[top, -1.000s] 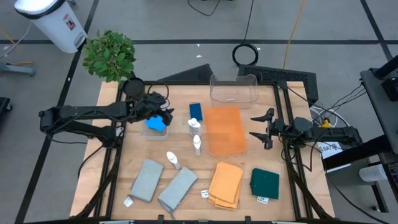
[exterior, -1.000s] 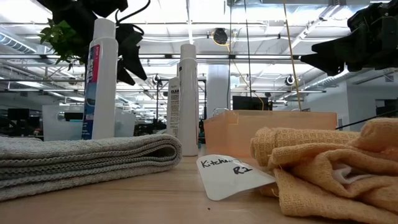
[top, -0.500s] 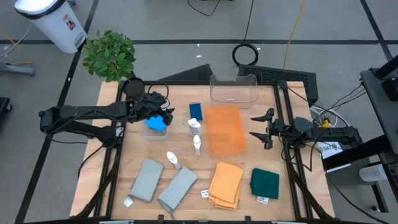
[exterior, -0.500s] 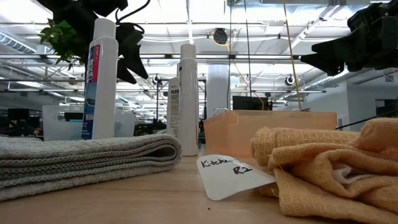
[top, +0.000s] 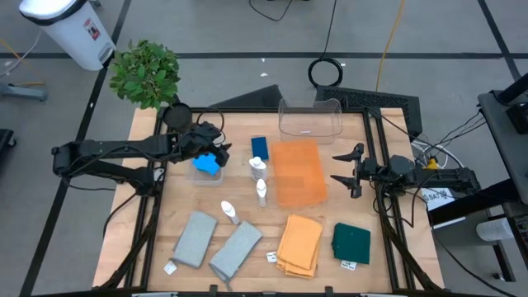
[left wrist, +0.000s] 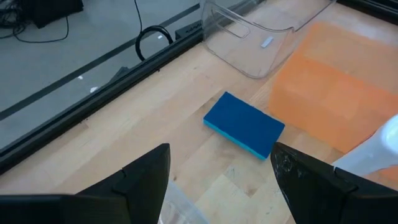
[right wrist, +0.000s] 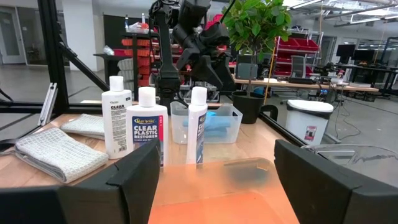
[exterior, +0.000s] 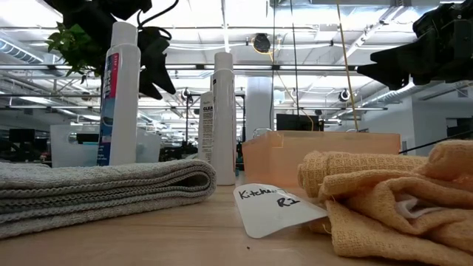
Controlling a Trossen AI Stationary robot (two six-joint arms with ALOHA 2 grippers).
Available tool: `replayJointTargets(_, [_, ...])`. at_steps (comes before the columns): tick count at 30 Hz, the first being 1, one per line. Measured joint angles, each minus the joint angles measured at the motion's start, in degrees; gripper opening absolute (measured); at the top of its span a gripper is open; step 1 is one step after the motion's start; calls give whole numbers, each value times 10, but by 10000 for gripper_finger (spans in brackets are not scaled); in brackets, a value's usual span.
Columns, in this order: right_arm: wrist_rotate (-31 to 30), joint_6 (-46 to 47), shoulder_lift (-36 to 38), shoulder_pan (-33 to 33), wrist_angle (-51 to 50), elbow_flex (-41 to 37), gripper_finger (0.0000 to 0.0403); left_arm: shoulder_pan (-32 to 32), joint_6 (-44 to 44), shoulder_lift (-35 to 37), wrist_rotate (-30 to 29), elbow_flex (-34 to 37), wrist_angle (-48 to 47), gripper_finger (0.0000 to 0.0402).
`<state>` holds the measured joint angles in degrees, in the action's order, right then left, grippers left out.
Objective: Pick & Place Kitchen Items
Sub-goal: Put the blue sponge into the white bin
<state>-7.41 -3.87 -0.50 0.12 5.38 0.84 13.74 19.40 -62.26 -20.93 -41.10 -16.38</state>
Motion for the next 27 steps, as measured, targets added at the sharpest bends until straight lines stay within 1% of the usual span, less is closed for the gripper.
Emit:
replayJointTargets(5, [0,0,0,0,0,0,279,0,-2,0,0,0,6,282])
replayJointTargets(8, [0,0,0,0,0,0,279,0,4,0,5,0,26,282])
replayJointTargets(13, [0,0,0,0,0,0,279,1,-1,0,72,0,92,282])
replayJointTargets(16, [0,0,0,0,0,0,279,8,-11,-10,95,0,133,282])
replayJointTargets(22, [0,0,0,0,0,0,279,37,-18,-69,147,0,200,282])
replayJointTargets(27, [0,0,0,0,0,0,279,51,-33,-142,203,0,292,282])
